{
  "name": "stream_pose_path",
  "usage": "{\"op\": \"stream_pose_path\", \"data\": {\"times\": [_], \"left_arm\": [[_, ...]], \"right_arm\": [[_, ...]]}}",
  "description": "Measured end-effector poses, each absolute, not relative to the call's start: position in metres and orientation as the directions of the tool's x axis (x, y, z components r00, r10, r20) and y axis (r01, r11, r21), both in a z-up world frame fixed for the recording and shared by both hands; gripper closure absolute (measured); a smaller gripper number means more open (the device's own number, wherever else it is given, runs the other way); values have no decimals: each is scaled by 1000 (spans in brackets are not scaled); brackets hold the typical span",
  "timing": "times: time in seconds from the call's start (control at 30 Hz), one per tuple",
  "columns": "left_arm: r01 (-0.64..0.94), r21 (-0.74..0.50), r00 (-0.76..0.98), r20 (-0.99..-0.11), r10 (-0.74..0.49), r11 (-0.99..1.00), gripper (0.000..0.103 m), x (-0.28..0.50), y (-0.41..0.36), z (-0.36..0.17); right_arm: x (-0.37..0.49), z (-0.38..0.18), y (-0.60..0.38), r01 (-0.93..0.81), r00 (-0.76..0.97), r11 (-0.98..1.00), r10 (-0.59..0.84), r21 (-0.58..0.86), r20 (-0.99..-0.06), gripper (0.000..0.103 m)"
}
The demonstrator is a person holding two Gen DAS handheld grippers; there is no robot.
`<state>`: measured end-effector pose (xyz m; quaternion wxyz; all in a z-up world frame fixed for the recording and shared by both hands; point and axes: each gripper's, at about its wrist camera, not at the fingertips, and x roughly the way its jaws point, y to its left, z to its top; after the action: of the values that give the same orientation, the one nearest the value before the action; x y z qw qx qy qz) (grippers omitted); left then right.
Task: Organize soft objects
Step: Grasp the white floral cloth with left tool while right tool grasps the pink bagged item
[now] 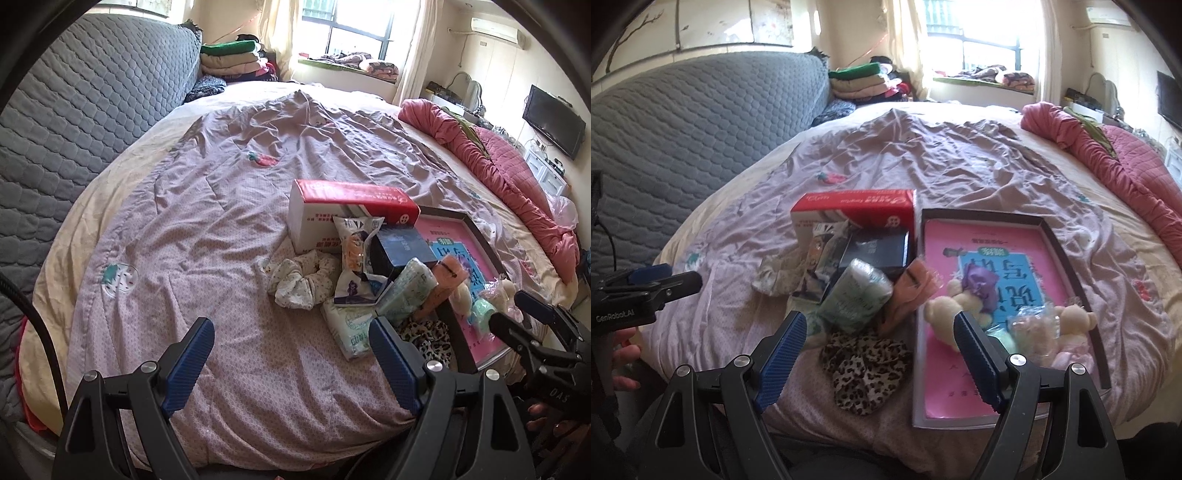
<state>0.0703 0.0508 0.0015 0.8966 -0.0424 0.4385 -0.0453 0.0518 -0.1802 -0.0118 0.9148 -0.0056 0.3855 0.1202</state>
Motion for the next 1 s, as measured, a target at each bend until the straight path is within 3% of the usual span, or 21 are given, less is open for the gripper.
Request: {"op": "stream_pose_path", "data": {"times": [1.0], "left_arm": [[41, -150, 572, -807, -146, 988, 18, 109, 34, -46]], "right_arm": [[131, -56, -210, -120, 645, 986, 168, 119, -746, 20]]}}
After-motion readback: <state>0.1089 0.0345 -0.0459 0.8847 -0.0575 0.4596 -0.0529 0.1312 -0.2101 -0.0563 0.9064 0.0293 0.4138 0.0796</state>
